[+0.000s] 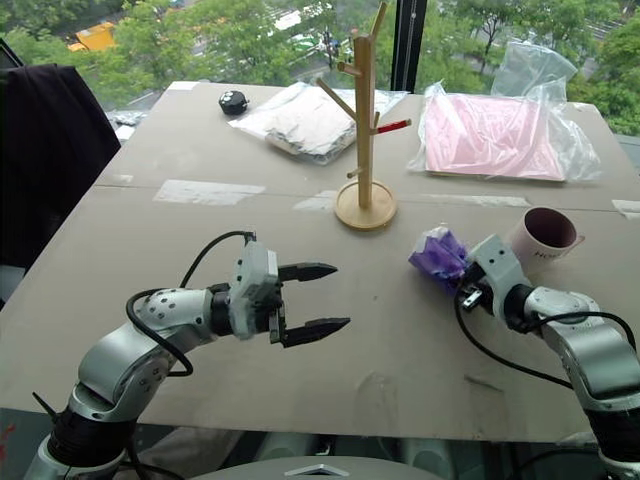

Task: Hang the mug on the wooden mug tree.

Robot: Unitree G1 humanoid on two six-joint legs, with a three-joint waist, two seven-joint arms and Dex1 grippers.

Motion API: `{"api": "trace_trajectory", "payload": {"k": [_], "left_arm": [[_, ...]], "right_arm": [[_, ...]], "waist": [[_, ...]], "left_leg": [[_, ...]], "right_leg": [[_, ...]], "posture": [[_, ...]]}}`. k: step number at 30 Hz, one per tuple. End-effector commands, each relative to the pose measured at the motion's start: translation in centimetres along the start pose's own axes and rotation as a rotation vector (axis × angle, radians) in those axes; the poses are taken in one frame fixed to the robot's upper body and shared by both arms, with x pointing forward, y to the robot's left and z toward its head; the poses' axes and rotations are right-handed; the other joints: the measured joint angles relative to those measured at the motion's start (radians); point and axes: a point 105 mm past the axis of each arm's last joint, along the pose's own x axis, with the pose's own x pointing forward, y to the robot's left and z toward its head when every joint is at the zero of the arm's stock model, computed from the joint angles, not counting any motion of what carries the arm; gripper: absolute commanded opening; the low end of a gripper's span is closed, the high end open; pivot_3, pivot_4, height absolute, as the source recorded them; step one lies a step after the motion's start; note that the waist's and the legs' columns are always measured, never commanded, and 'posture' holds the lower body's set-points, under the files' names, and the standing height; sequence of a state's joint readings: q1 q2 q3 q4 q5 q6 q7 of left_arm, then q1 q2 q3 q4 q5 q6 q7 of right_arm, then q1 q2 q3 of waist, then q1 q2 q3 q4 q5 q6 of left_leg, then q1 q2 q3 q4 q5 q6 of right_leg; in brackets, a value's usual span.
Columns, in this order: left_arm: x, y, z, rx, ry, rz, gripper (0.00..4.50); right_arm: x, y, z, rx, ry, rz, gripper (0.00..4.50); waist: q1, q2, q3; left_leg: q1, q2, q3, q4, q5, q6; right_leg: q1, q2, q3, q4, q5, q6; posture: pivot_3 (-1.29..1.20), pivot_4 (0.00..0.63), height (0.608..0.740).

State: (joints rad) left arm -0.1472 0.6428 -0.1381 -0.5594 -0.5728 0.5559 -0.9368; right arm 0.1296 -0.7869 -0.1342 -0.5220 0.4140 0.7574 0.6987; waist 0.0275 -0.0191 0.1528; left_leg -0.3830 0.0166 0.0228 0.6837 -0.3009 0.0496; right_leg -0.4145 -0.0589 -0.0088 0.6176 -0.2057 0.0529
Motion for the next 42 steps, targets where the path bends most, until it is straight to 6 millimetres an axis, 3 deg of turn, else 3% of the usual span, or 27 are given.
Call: {"api": "trace_trajectory", "payload": {"k": [1,6,12,13,16,20,21,24,26,28,35,42], "left_arm": [[1.2,-0.6,0.7,0.058,-0.010,-0.149,4.50],[3.1,-0.2,1.9,0.118,-0.032,-0.276,4.50],[5.4,0.1,4.3,0.177,-0.093,-0.358,4.50],[5.6,0.0,4.5,0.178,-0.099,-0.370,4.50],[6.0,-0.2,4.7,0.184,-0.104,-0.381,4.50],[6.0,-0.1,4.7,0.184,-0.103,-0.367,4.50],[5.9,0.0,4.7,0.181,-0.102,-0.362,4.50],[5.8,0.0,4.7,0.173,-0.099,-0.354,4.50],[5.8,-0.2,4.9,0.170,-0.104,-0.351,4.50],[5.9,-0.2,5.2,0.172,-0.115,-0.346,4.50],[6.6,0.7,5.6,0.196,-0.102,-0.227,4.50],[6.8,1.3,5.5,0.188,-0.082,-0.103,4.50]], "right_arm": [[-4.7,-0.8,-0.9,0.017,0.034,-0.092,0.26],[-10.4,-4.6,-4.3,0.077,0.147,-0.402,0.26],[-14.4,-10.1,-7.6,0.131,0.236,-0.683,0.26],[-15.2,-11.2,-7.9,0.125,0.252,-0.737,1.06],[-17.0,-13.4,-7.8,0.117,0.255,-0.838,2.11],[-18.6,-14.5,-6.3,0.066,0.218,-0.904,4.16],[-18.8,-14.6,-5.6,0.063,0.196,-0.904,4.44],[-18.0,-14.5,-2.5,0.061,0.059,-0.851,4.44],[-16.2,-14.3,0.2,0.072,-0.086,-0.779,4.44],[-14.7,-14.2,1.4,0.065,-0.144,-0.725,4.44],[-9.7,-15.9,-0.1,0.014,-0.129,-0.661,4.44],[-7.2,-17.8,-0.2,0.106,-0.227,-0.611,4.44]], "waist": [[0.007,0.001,0.001],[0.007,0.001,0.001],[-0.014,0.001,0.002],[-0.015,0.001,0.001],[-0.017,0.004,0.001],[-0.013,0.006,0.001],[-0.014,0.006,0.001],[-0.015,0.006,0.002],[-0.024,0.006,0.002],[-0.028,0.006,0.003],[-0.012,0.006,0.003],[-0.017,0.008,0.005]], "left_leg": [[0.000,-0.001,0.000,0.000,0.000,0.000],[0.000,-0.006,0.001,0.002,0.000,0.000],[0.002,-0.007,0.001,0.003,0.000,0.001],[0.002,-0.007,0.001,0.003,0.000,0.001],[0.002,-0.008,0.002,0.003,0.000,0.001],[0.001,-0.008,0.001,0.002,0.000,0.001],[0.001,-0.008,0.001,0.002,0.000,0.001],[0.001,-0.008,0.001,0.002,0.000,0.001],[0.002,-0.008,0.002,0.002,0.000,0.001],[0.003,-0.008,0.003,0.003,0.000,0.001],[0.002,-0.008,0.000,0.003,0.000,0.001],[0.002,-0.009,0.001,0.003,0.001,0.000]], "right_leg": [[0.000,-0.001,0.000,0.000,0.000,0.000],[0.000,-0.003,0.002,0.000,0.000,0.001],[0.001,-0.002,0.003,0.003,-0.001,0.003],[0.000,-0.002,0.004,0.003,-0.001,0.002],[0.000,-0.002,0.005,0.004,0.000,0.000],[0.000,-0.001,0.005,0.004,0.000,0.001],[0.000,-0.001,0.004,0.004,-0.001,0.001],[0.000,-0.001,0.005,0.004,-0.001,0.001],[0.000,-0.001,0.006,0.004,0.000,0.002],[0.000,-0.001,0.007,0.004,0.000,0.002],[0.001,0.000,0.006,0.005,0.000,0.002],[0.001,-0.001,0.007,0.004,0.002,0.005]], "posture": [[0.00,0.150,0.740],[0.00,0.150,0.740],[0.00,0.150,0.740],[0.00,0.150,0.740],[0.00,0.150,0.740],[0.00,0.150,0.740],[0.00,0.150,0.740],[0.00,0.150,0.740],[0.00,0.150,0.740],[0.00,0.150,0.740],[0.00,0.150,0.740],[0.00,0.150,0.740]]}}
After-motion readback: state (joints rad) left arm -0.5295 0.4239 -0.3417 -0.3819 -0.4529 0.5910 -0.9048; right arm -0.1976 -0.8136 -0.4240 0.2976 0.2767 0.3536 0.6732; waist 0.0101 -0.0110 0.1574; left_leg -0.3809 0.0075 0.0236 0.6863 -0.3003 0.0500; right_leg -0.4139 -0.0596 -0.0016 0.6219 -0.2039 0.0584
